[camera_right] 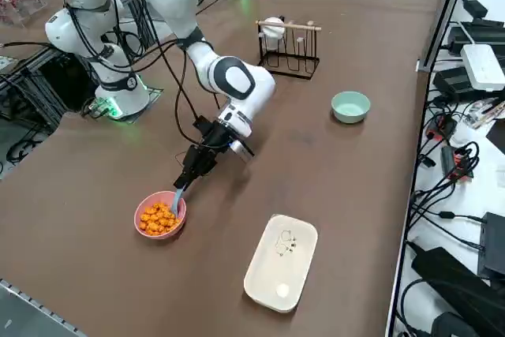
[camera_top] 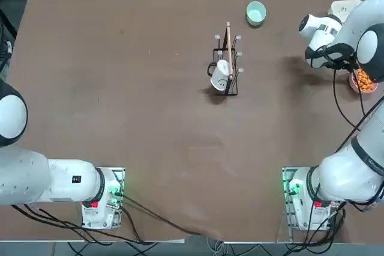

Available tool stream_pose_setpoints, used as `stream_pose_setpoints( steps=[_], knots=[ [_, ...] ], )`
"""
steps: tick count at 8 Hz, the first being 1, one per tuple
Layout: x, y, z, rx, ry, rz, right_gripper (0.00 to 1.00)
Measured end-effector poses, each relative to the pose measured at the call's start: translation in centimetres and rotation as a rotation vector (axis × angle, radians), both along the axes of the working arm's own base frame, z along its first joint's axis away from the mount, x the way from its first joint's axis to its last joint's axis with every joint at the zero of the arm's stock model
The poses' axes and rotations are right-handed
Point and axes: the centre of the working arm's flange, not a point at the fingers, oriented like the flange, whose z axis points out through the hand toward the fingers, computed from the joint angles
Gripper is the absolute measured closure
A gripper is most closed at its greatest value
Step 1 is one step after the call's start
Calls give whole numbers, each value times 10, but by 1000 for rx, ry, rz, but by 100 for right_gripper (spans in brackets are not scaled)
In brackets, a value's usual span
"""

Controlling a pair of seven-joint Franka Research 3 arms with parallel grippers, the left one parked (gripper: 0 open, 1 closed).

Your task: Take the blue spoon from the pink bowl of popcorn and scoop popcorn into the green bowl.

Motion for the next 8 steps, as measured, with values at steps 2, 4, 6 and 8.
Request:
stream_pose_setpoints(
  steps=[2,4,6,8],
  knots=[
    [0,1,-1,-16,-7,-9,89],
    [0,5,-5,-41,11,-2,89],
    [-1,7,-8,-66,27,3,89],
    [1,5,-5,-94,34,-5,89]
  ],
)
